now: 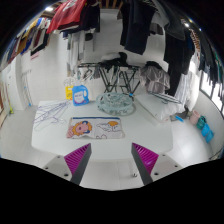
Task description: Fold towel
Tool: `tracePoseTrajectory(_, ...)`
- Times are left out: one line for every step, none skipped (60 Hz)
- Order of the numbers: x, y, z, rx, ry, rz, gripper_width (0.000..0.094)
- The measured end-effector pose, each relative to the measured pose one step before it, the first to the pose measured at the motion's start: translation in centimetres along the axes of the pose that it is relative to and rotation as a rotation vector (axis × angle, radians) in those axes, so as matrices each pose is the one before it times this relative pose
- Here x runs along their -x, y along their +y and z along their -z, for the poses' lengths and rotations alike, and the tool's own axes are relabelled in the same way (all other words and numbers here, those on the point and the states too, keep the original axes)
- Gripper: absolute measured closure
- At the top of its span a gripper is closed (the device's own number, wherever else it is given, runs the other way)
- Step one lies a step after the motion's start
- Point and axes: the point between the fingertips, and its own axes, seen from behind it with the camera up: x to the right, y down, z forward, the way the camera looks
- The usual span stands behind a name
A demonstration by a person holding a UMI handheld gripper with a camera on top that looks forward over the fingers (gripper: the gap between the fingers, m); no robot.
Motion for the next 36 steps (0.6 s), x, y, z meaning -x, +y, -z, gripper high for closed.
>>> tracePoseTrajectory(0.283,-0.080,-0.030,-0.00181,-0.00766,-0.0009,0.0083)
tracePoseTrajectory(0.319,-0.110,-0.058,-0.00197,-0.00706,-0.0013,0.0083)
tracePoseTrajectory(0.520,-0.170,-0.272,-0.00112,-0.00593,-0.0017,0.0084)
tracePoseTrajectory(0.638,-0.175,-0.363,-0.00074,-0.00448,-0.0018,0.0085)
tracePoseTrajectory(0.665,-0.192,-0.391,-0.00097,-0.00430,-0.0014,0.0083)
tracePoseTrajectory(1.327,-0.220,-0.693,-0.00153,0.00173,-0.0017,0.0085)
tracePoseTrajectory(0.466,-0.191,-0.399,-0.00291,-0.00611,-0.0001,0.0083)
tracePoseTrajectory(0.436,-0.172,-0.299,-0.00236,-0.00557,0.0009,0.0083)
tracePoseTrajectory(0.569,-0.172,-0.410,-0.00177,-0.00498,0.0021,0.0081)
tracePoseTrajectory(-0.657,0.046,0.773,0.00081,-0.01118,0.0042,0.0083)
tracePoseTrajectory(1.383,-0.342,-0.618,0.00022,0.00190,0.0012,0.0085)
tracePoseTrajectory(1.473,-0.187,-0.966,-0.00151,-0.00081,0.0001,0.0081)
tracePoseTrajectory(0.648,-0.169,-0.380,-0.00028,-0.00531,0.0024,0.0080)
tracePoseTrajectory(0.693,-0.179,-0.405,-0.00089,-0.00602,0.0030,0.0082)
tracePoseTrajectory(0.700,-0.169,-0.429,-0.00187,-0.00679,0.0039,0.0085)
tracePoseTrajectory(0.720,-0.147,-0.466,-0.00242,-0.00695,0.0050,0.0084)
tracePoseTrajectory(0.715,-0.141,-0.475,-0.00294,-0.00623,0.0057,0.0084)
tracePoseTrajectory(0.336,-0.308,-0.054,-0.00004,-0.00618,0.0061,0.0082)
tracePoseTrajectory(0.836,0.028,-0.585,-0.00541,-0.00205,0.0052,0.0081)
tracePoseTrajectory(0.573,-0.106,-0.442,-0.00292,-0.00335,0.0048,0.0081)
tracePoseTrajectory(0.544,-0.090,-0.461,-0.00229,-0.00286,0.0039,0.0082)
tracePoseTrajectory(0.528,-0.025,-0.490,-0.00117,-0.00174,0.0020,0.0082)
tracePoseTrajectory(0.487,0.000,-0.490,0.00018,-0.00104,0.0009,0.0082)
tracePoseTrajectory(0.487,0.034,-0.524,0.00103,-0.00109,-0.0009,0.0082)
tracePoseTrajectory(0.552,-0.045,-0.595,0.00183,-0.00261,-0.0021,0.0079)
tracePoseTrajectory(0.518,0.025,-0.540,0.00079,-0.00320,-0.0040,0.0081)
tracePoseTrajectory(0.508,0.009,-0.570,0.00005,-0.00364,-0.0044,0.0082)
tracePoseTrajectory(0.486,-0.018,-0.562,-0.00029,-0.00327,-0.0045,0.0083)
tracePoseTrajectory(0.441,0.051,-0.604,0.00057,-0.00179,-0.0047,0.0083)
tracePoseTrajectory(0.406,0.072,-0.619,0.00167,-0.00041,-0.0047,0.0084)
tracePoseTrajectory(0.385,0.072,-0.618,0.00210,0.00090,-0.0045,0.0083)
tracePoseTrajectory(0.383,0.062,-0.617,0.00230,0.00108,-0.0044,0.0083)
tracePoseTrajectory(0.512,-0.001,-0.791,0.00088,0.00294,-0.0028,0.0080)
tracePoseTrajectory(0.356,0.028,-0.566,0.00064,0.00045,-0.0026,0.0082)
tracePoseTrajectory(0.315,0.072,-0.621,0.00124,-0.00028,-0.0015,0.0080)
tracePoseTrajectory(0.314,0.128,-0.658,0.00330,0.00039,-0.0009,0.0082)
